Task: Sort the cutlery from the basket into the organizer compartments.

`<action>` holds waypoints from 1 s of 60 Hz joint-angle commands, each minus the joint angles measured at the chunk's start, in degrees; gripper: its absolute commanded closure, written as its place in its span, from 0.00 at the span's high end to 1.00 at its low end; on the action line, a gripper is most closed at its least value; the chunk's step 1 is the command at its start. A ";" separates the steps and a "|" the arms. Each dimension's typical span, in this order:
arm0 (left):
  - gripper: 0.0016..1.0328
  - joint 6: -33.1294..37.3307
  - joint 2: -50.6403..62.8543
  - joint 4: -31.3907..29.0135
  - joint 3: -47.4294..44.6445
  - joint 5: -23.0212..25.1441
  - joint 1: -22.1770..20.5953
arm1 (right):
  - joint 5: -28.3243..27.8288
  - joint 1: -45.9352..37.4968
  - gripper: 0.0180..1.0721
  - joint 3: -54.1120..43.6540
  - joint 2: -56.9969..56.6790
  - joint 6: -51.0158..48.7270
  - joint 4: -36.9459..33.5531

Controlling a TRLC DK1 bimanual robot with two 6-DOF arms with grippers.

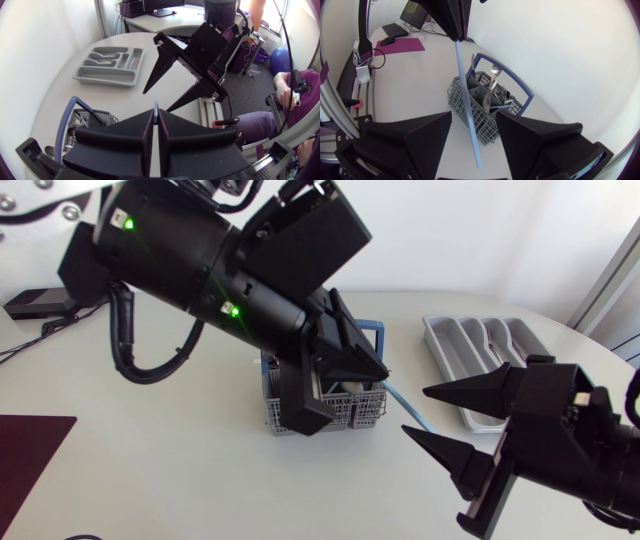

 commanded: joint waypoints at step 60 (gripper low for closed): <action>0.77 -13.38 1.43 10.10 7.93 2.57 6.50 | 0.67 2.16 0.06 -3.61 1.35 1.29 -0.57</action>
